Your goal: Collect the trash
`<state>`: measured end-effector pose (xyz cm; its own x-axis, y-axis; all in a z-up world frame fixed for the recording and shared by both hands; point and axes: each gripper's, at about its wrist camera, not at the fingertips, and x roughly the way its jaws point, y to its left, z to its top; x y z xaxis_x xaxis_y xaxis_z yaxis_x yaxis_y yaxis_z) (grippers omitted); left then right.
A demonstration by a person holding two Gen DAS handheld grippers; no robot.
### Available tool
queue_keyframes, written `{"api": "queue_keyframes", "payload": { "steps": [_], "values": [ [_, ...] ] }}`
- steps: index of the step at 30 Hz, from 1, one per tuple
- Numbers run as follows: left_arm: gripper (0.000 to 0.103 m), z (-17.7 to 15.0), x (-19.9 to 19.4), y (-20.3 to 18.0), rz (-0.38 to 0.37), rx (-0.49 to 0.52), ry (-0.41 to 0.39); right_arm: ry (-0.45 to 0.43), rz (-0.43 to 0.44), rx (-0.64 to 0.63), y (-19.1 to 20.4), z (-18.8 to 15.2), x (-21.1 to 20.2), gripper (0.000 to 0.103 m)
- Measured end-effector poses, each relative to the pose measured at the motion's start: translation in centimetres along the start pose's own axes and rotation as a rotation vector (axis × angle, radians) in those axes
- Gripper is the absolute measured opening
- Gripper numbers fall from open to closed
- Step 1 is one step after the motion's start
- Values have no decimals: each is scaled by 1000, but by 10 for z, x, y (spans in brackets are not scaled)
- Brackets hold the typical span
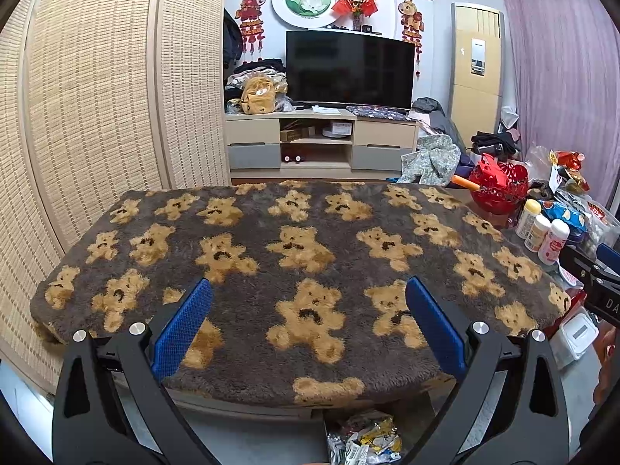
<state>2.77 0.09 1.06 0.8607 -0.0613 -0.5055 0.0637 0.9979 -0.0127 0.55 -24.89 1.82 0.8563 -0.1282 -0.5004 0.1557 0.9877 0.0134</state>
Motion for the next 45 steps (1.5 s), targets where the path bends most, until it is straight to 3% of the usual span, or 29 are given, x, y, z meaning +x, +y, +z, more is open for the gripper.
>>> {"api": "queue_keyframes", "payload": {
  "steps": [45],
  "values": [
    [95,1,-5,-4,-9,3,-11,-4,-2,4,-4,0,0,100]
  ]
}}
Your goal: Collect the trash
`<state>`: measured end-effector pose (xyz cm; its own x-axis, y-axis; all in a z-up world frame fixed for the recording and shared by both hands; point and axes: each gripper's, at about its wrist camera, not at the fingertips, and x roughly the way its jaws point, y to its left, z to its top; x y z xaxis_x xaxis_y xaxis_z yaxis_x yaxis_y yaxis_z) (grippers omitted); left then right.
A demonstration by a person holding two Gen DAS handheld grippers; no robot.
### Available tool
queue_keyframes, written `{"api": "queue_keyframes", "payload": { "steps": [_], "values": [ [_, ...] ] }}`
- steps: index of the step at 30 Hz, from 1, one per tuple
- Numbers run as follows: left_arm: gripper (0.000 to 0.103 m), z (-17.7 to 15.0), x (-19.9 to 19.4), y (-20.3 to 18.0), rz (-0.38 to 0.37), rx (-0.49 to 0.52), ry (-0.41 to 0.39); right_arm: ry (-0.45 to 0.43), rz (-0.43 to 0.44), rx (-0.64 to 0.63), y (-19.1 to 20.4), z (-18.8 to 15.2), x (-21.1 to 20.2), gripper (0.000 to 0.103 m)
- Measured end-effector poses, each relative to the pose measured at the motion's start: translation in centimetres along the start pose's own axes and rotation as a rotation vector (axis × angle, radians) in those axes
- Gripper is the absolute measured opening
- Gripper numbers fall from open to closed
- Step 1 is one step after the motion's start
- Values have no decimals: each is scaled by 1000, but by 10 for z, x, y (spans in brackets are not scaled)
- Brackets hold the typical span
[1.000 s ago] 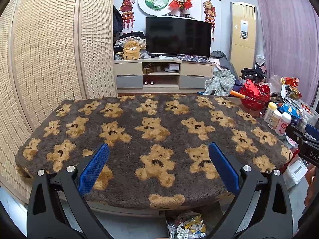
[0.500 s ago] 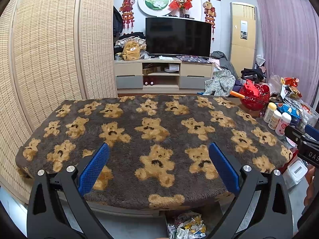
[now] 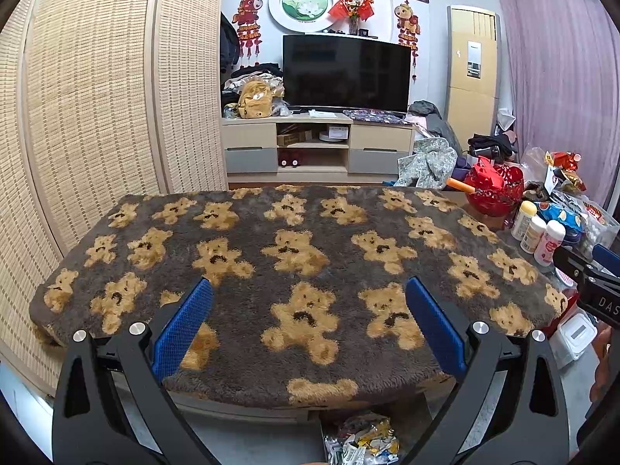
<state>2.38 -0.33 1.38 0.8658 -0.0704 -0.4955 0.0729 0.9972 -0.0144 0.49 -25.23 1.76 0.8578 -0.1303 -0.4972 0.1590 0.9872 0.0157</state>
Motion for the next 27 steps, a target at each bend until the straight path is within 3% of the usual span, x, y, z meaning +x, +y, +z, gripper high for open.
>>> {"api": "queue_keyframes", "payload": {
  "steps": [27],
  "values": [
    [95,-1,0,0,1,0,0,-13,-10,22,-9,0,-4,100]
  ]
}}
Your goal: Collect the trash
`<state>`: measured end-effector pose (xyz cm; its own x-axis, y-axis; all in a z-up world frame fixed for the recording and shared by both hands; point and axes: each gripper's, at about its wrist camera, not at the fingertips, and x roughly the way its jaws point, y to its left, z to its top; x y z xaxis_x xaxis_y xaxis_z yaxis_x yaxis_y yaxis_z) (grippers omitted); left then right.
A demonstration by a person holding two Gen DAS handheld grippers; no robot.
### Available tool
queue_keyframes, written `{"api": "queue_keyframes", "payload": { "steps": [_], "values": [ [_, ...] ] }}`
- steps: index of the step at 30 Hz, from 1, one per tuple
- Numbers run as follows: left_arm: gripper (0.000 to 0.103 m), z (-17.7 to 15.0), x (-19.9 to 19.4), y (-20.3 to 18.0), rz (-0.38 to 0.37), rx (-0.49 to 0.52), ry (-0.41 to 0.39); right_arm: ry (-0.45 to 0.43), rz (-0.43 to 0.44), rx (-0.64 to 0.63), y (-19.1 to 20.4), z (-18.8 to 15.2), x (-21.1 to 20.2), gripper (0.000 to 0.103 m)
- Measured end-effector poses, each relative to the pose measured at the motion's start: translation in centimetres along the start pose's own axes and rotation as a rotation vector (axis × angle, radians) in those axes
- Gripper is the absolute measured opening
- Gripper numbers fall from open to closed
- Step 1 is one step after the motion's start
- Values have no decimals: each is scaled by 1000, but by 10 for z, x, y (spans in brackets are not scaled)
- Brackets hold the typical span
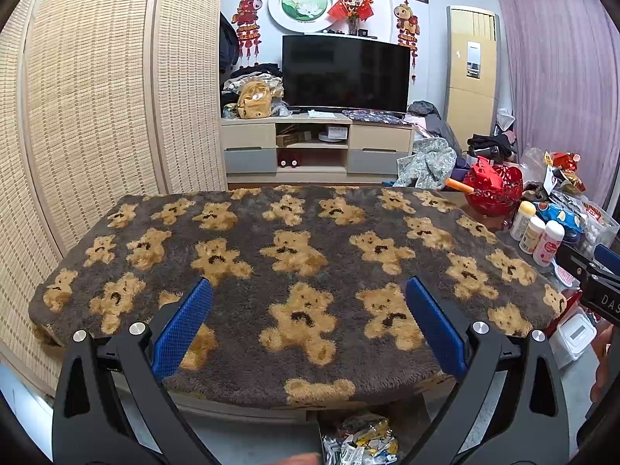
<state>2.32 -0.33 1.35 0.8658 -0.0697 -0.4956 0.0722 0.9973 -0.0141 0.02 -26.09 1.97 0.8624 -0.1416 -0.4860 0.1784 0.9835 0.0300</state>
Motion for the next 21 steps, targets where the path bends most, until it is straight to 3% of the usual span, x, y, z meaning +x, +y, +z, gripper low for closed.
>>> {"api": "queue_keyframes", "payload": {
  "steps": [21],
  "values": [
    [95,2,-1,-2,3,12,-16,6,-4,-3,0,-2,1,100]
  ]
}}
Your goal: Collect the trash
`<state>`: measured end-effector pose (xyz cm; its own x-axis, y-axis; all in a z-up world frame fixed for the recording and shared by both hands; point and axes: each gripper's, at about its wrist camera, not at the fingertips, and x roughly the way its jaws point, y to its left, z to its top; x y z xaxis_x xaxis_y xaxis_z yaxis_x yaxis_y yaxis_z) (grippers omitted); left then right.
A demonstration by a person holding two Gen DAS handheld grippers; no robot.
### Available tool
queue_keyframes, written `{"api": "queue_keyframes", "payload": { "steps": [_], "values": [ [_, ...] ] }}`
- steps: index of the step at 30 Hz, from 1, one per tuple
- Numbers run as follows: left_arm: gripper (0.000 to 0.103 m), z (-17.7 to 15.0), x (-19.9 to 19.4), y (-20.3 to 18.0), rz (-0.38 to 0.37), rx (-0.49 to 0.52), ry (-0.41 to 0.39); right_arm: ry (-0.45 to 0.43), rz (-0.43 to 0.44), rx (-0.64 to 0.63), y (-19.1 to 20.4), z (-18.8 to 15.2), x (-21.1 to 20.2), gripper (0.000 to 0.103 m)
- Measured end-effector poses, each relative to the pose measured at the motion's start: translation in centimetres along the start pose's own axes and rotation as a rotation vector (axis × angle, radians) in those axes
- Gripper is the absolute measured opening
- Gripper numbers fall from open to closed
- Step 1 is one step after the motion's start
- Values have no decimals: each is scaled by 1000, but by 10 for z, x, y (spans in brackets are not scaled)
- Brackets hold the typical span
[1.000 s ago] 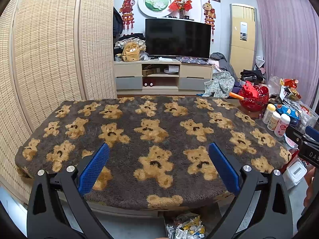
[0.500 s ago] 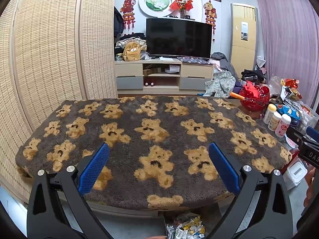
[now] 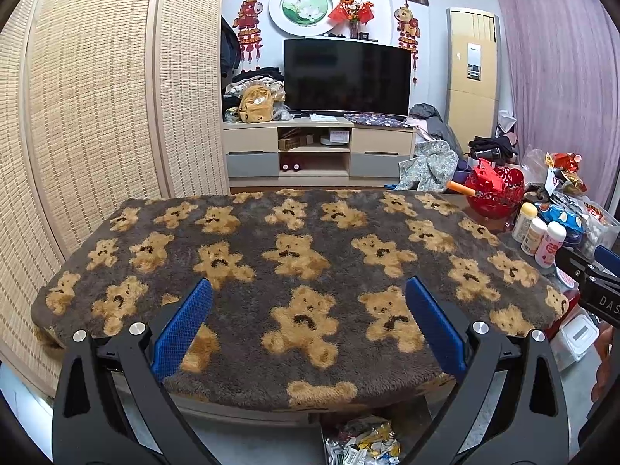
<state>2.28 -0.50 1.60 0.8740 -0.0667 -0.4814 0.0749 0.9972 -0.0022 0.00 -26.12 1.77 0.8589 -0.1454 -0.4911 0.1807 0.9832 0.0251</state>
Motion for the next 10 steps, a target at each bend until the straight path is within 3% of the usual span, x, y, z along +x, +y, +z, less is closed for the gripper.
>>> {"api": "queue_keyframes", "payload": {
  "steps": [10],
  "values": [
    [95,1,0,1,-26,-19,6,3,-1,0,0,0,0,100]
  ]
}}
